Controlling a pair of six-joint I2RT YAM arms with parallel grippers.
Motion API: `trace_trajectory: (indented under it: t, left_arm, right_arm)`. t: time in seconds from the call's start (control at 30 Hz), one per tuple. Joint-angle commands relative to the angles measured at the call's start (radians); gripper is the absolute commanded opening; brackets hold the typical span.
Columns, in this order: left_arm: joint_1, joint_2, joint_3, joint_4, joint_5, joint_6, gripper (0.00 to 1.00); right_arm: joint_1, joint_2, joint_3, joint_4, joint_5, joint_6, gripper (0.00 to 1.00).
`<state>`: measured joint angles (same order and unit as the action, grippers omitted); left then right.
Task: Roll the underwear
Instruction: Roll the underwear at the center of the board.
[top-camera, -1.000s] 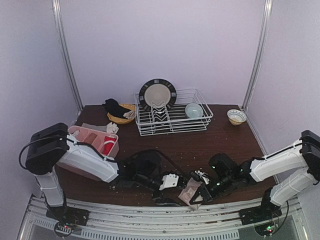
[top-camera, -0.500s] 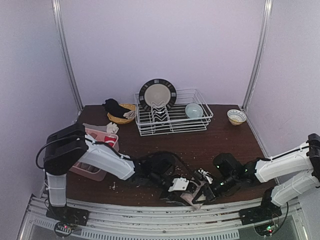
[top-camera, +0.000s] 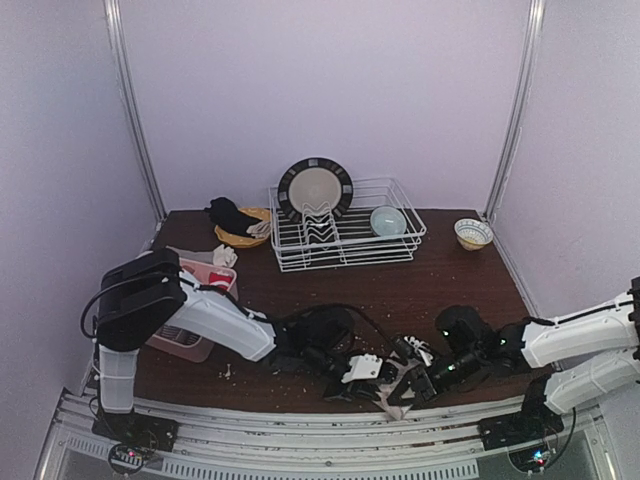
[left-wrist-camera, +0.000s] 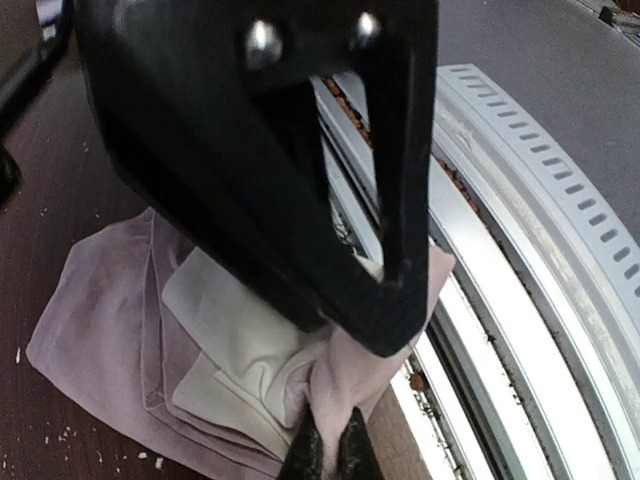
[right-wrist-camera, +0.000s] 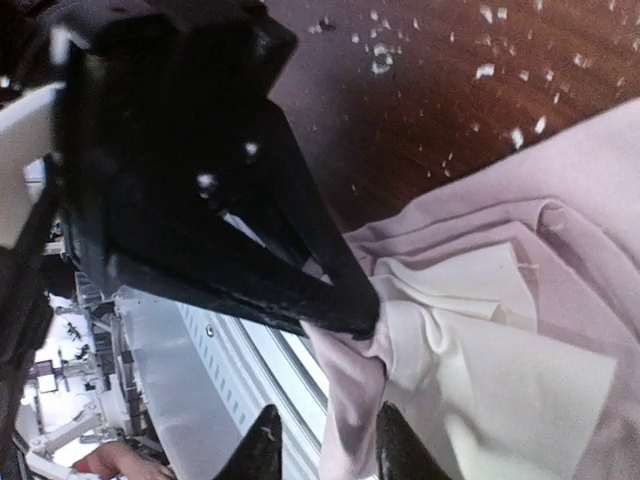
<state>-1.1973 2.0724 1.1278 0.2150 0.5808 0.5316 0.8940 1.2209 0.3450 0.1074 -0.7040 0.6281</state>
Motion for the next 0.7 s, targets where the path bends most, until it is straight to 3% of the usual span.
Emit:
trace_trajectory:
  t: [0.0, 0.2, 0.37, 0.67]
  left_arm:
    - [0.012, -0.008, -0.007, 0.015, 0.008, -0.122, 0.00]
    - [0.019, 0.000, 0.087, -0.202, 0.057, -0.226, 0.00]
    - [0.032, 0.041, 0.238, -0.462, 0.060, -0.329, 0.00]
    - [0.060, 0.153, 0.429, -0.657, 0.155, -0.475, 0.00]
  right_arm:
    - [-0.003, -0.179, 0.011, -0.129, 0.180, -0.017, 0.36]
    - [-0.003, -0.412, 0.005, -0.298, 0.358, -0.045, 0.41]
    - [0.006, -0.467, 0.017, -0.373, 0.384, -0.065, 0.41]
    - [0.014, -0.566, -0.027, -0.394, 0.486, -0.067, 0.40]
